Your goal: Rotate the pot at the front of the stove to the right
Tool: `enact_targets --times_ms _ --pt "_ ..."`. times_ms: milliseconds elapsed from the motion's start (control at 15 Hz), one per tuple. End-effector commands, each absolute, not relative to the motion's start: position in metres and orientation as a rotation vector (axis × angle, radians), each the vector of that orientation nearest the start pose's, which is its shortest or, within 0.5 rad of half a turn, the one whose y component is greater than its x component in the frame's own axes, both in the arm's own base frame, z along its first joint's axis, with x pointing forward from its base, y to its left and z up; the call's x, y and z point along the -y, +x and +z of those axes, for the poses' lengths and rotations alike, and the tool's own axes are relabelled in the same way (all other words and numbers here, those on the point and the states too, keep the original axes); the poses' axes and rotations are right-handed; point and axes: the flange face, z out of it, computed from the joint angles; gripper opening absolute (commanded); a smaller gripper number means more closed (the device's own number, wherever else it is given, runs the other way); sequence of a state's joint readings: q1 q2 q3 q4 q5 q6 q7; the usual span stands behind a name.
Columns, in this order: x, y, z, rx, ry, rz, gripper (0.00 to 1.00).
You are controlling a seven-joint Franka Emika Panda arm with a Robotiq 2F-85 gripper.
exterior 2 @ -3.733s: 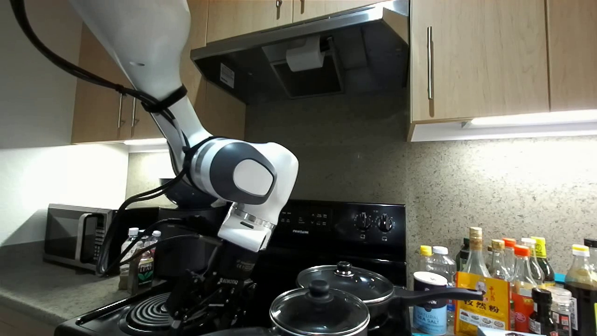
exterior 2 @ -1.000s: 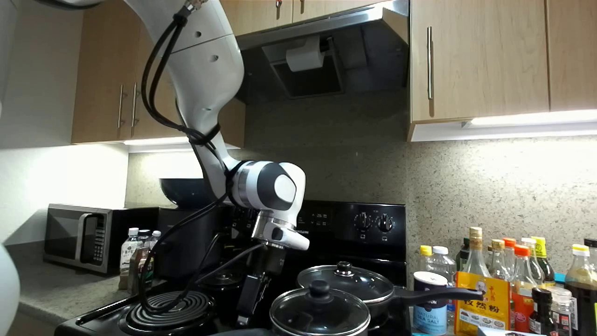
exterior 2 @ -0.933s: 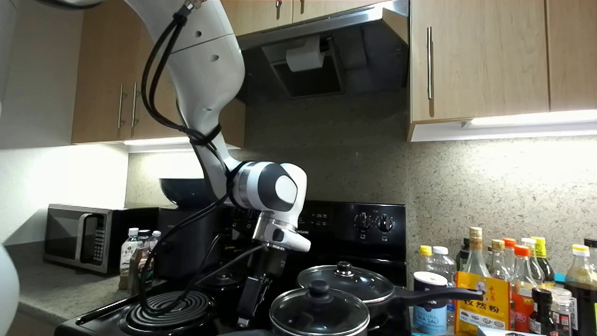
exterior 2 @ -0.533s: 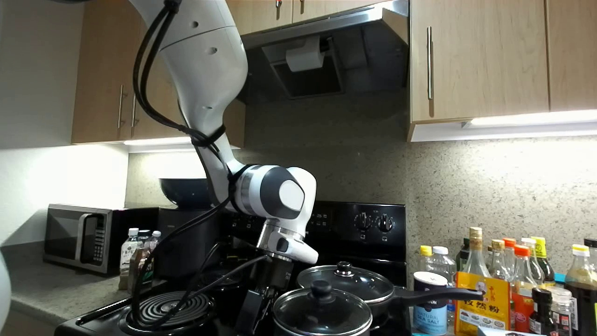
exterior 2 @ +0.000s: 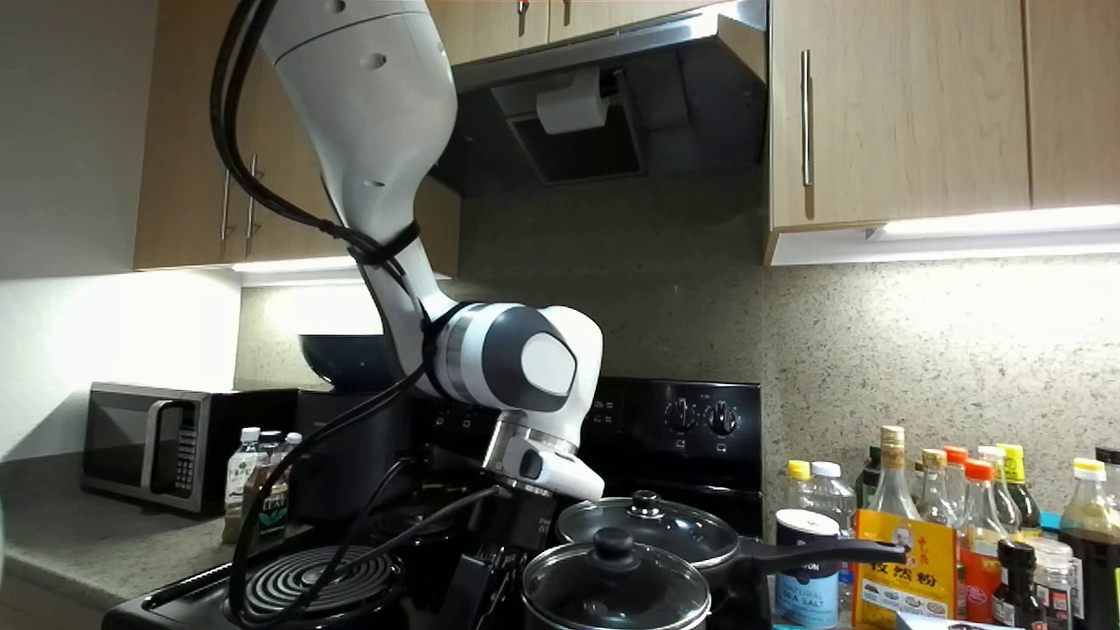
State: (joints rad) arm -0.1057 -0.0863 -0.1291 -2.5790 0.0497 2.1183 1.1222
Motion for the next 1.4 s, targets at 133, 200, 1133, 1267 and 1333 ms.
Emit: enact_targets --times_ms 133,200,1133,1267,1333 --pt "0.089 0.375 0.278 -2.031 -2.478 0.538 1.0" --pt "0.086 0.373 0.281 -2.023 -2.482 0.537 1.0" --pt "0.039 0.347 0.332 -1.991 -2.536 0.36 1.0" --pt "0.05 0.347 0.324 -1.995 -2.535 0.371 1.0" --pt "0.055 0.348 0.32 -1.988 -2.533 0.377 1.0"
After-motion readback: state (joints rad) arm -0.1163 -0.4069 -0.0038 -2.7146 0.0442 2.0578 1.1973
